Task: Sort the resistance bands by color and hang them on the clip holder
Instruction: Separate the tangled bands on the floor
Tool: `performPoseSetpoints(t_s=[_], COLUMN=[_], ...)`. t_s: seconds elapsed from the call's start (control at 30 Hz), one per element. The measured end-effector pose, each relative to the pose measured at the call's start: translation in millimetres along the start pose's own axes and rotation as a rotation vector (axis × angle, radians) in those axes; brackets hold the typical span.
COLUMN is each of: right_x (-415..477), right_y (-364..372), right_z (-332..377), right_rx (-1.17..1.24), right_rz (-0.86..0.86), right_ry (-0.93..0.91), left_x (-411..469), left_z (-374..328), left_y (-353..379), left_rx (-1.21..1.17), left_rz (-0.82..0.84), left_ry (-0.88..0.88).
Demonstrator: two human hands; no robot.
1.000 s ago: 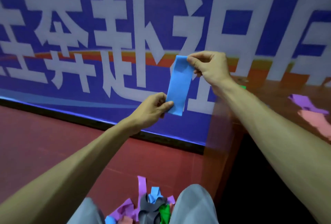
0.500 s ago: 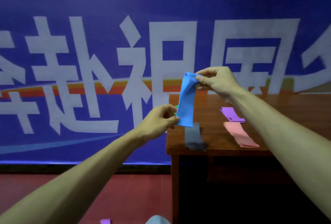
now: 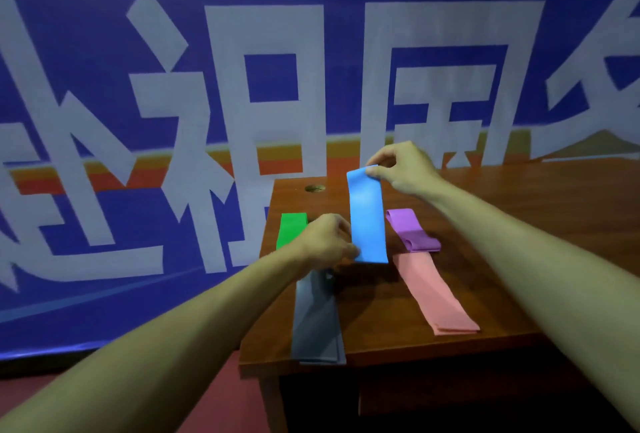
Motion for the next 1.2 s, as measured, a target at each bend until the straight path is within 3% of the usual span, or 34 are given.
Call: performPoseSetpoints(t_s=[0.23, 0.47, 0.67, 0.8, 0.93, 1.2], right_x=[23.4, 17.0, 8.4, 5.6, 0.1, -41.1], right_y=[77.3, 131.3, 134.0, 118.3, 105.4, 142.5], right_z=[-44.9, -76.3, -70.3, -43.2, 6.4, 161.2], right_rx=[-0.138, -0.285, -0.525, -0.536, -0.472, -0.384], right_rz=[0.156, 0.363, 0.369, 0.304, 0.278, 0.420], right_ry=[-0.002, 0.069, 0.015, -0.045, -0.126, -0.359], left_x=[57.1, 73.8, 67.9, 52.9, 20.2, -73.2], left_z=[30.8, 35.4, 31.1, 22.1, 16.7, 77.1], left_y=[11.9, 29.2, 24.8, -4.9, -55.6, -185.2], left_rx=[0.251, 0.470, 0.576, 0.493, 0.577, 0.530], left_rz=[0.034, 0.137, 0.135, 0.012, -0.084, -0.201], left_ry=[-0.072, 0.098, 0.177, 0.179, 0.206, 0.071])
Point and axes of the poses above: each hand's wrist, its own x-axis towards the middle knuckle, its own y-axis out of the palm, z = x × y, the point moved 7 cm from there along x, towards the middle knuckle, and after that the axes turned 11 degrees about -z, right-handed, at the moved point
